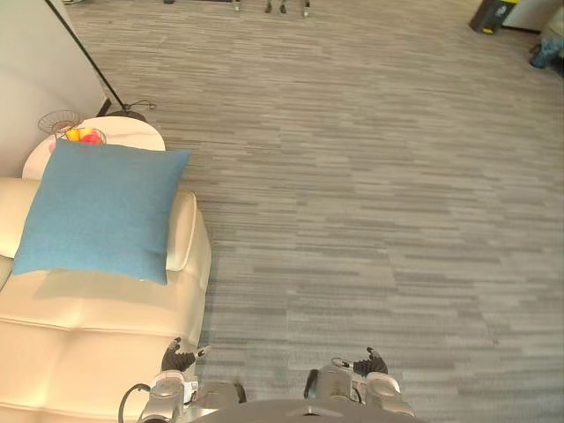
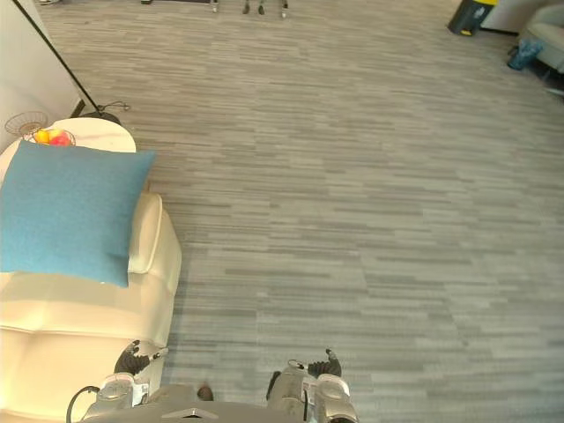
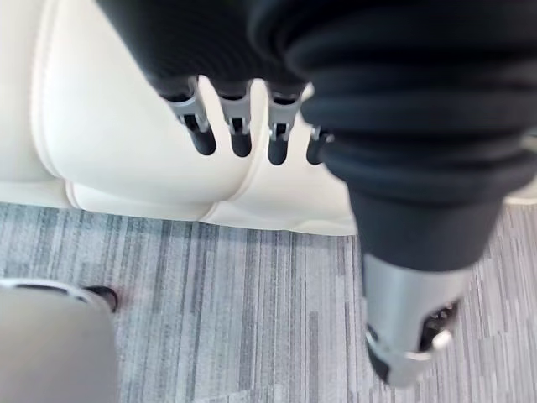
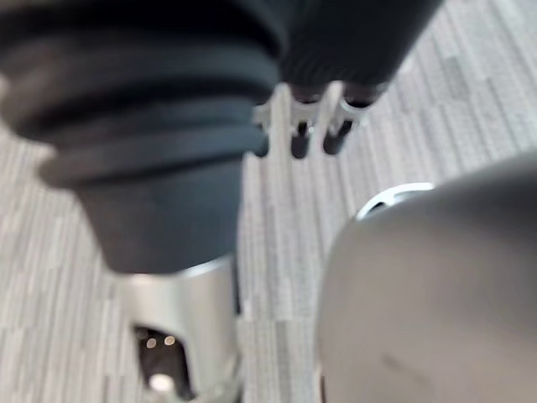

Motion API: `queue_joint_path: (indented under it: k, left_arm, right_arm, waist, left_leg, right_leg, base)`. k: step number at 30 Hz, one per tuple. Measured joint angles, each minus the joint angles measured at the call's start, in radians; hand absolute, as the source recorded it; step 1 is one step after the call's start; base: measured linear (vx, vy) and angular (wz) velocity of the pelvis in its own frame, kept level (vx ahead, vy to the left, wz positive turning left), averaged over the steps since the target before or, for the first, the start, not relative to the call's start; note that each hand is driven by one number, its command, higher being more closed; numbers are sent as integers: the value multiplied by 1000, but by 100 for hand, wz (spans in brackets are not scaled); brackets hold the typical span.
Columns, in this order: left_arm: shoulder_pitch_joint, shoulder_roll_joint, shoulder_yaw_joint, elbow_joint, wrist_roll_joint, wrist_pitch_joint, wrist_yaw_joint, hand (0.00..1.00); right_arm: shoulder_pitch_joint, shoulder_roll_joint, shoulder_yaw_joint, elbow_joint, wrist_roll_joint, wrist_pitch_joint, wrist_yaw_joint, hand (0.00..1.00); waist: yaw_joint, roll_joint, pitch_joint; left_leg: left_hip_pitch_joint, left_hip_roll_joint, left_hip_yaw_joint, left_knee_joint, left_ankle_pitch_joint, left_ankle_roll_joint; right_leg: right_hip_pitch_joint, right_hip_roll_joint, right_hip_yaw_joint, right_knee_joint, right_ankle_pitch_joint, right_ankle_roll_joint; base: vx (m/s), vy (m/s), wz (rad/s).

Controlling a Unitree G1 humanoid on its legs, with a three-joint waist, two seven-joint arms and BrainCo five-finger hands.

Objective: Pick up cushions and gather them together orderly.

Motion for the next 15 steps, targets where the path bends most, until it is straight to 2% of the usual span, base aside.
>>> queue_joint_path:
  k: [1,2,3,4,5,6,7,8,9,10,11,13,15]
  left_arm:
    - [-1,-5,-1,3,0,0,0,0]
    - [-3,-10,-2,8,5,0,0,0]
    - [-2,-10,-3,10,7,0,0,0]
    - [-3,-9,0,12,7,0,0,0]
    - [-3,-8,4,23,11,-1,1,0]
    - [-5,-7,12,27,17,-1,1,0]
    - [-3,-17,22,28,20,-1,1,0]
    - [-2,-44,53,24,20,-3,1,0]
    - [-3,-52,66,21,19,-4,2,0]
    - [-4,-69,92,2,16,-2,1,0]
    - [-2,-76,94,-22,5,-3,0,0]
    - [-2,-75,76,-47,4,-6,0,0]
    - [-1,-75,66,-52,-5,-11,0,0]
  right_arm:
    - [-5,0,-1,-2,0,-2,0,0]
    - [-11,0,-8,-4,2,-2,0,0]
    - [-12,1,-15,-3,2,-1,1,0]
    - [-12,3,-24,0,3,-1,1,0]
    - [-9,1,-39,1,4,0,1,0]
    - [-9,-2,-43,2,4,0,0,0]
    - [-10,-9,-42,1,3,0,1,0]
    - [-17,-20,-40,0,1,-1,1,0]
    - [-17,-20,-40,-2,2,-1,1,0]
    - [-17,-21,-39,-19,3,-1,1,0]
    - [-12,-18,-23,-21,4,6,0,0]
    - [-9,-17,-12,-21,11,7,0,0]
    - [-5,-17,-21,-19,11,7,0,0]
  waist:
    - [-13,1,0]
    - [-20,3,2]
    - [-20,2,3]
    - [-20,-5,3]
    - [-21,-11,5]
    - [-21,-7,4]
    - [-16,22,0]
    - [-10,44,3]
    - [-12,51,5]
    - [-14,71,13]
    - [8,73,17]
    - [17,67,21]
    - [21,65,20]
  left_leg:
    - [11,4,-35,-18,-3,-4]
    - [24,13,-75,-39,-18,-29]
    - [32,17,-88,-48,-24,-38]
    - [45,17,-115,-55,-35,-54]
    - [68,22,-163,-50,-75,-80]
    - [80,34,-183,-35,-95,-91]
    - [80,63,-202,4,-117,-103]
    - [28,90,-203,170,-121,-108]
    - [-23,98,-198,272,-115,-117]
    - [-129,132,-172,508,-64,-139]
    - [-237,203,-111,726,-27,-138]
    - [-303,239,-24,823,-36,-119]
    - [-346,234,49,741,-49,-111]
  right_leg:
    - [-25,30,21,-151,7,2]
    - [-51,68,91,-364,58,8]
    - [-55,78,122,-441,89,13]
    - [-49,85,179,-579,161,24]
    - [-29,81,212,-647,275,38]
    - [-22,88,211,-620,308,28]
    - [-30,107,199,-545,286,8]
    - [-19,110,154,-487,220,-19]
    - [-9,110,135,-474,205,-24]
    - [23,119,96,-459,171,-37]
    - [67,134,65,-455,135,-65]
    - [145,129,27,-479,97,-74]
    - [234,115,-30,-546,89,-63]
  base:
    - [407,-137,93]
    - [404,-163,95]
    - [398,-212,92]
    - [424,-271,101]
    - [420,-307,105]
    - [443,-346,97]
    - [533,-401,71]
    - [457,-323,68]
    - [426,-320,76]
    - [368,-280,65]
    - [442,-317,55]
    - [368,-199,53]
    - [339,-118,72]
